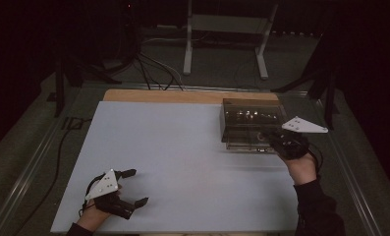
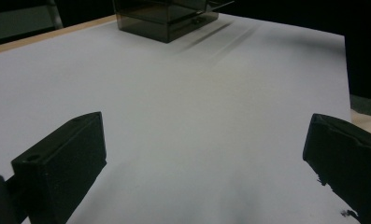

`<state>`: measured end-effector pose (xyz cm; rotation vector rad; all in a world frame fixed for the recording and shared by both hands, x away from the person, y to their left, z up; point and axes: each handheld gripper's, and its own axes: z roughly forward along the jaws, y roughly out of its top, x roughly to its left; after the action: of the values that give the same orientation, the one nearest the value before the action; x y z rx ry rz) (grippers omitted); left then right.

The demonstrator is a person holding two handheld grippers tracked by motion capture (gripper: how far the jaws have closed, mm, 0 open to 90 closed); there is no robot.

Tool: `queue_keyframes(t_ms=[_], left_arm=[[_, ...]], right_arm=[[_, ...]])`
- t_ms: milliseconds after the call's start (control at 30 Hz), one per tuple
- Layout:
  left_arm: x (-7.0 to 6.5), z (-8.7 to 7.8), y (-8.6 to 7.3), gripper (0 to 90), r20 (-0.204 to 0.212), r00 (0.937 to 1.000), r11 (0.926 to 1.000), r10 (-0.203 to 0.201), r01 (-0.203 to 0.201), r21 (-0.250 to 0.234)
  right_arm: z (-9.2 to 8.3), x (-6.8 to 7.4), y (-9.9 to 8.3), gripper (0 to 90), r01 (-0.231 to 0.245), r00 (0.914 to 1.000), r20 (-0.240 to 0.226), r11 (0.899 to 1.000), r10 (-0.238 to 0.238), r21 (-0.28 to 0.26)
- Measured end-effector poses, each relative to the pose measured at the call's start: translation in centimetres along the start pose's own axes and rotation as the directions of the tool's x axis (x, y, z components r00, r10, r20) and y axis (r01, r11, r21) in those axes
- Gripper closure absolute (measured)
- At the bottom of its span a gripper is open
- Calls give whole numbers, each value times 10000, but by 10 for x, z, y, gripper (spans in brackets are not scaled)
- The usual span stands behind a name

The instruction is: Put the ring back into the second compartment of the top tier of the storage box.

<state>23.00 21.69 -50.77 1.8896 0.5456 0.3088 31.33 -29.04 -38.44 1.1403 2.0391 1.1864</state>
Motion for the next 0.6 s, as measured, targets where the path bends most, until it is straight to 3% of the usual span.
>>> queue_keyframes(t_ms=[600], left_arm=[[0,0,0,6,14,10000,10000,-8,8,-23]], right_arm=[[18,-22,-11,881,-657,9974,332,9972,645,360]])
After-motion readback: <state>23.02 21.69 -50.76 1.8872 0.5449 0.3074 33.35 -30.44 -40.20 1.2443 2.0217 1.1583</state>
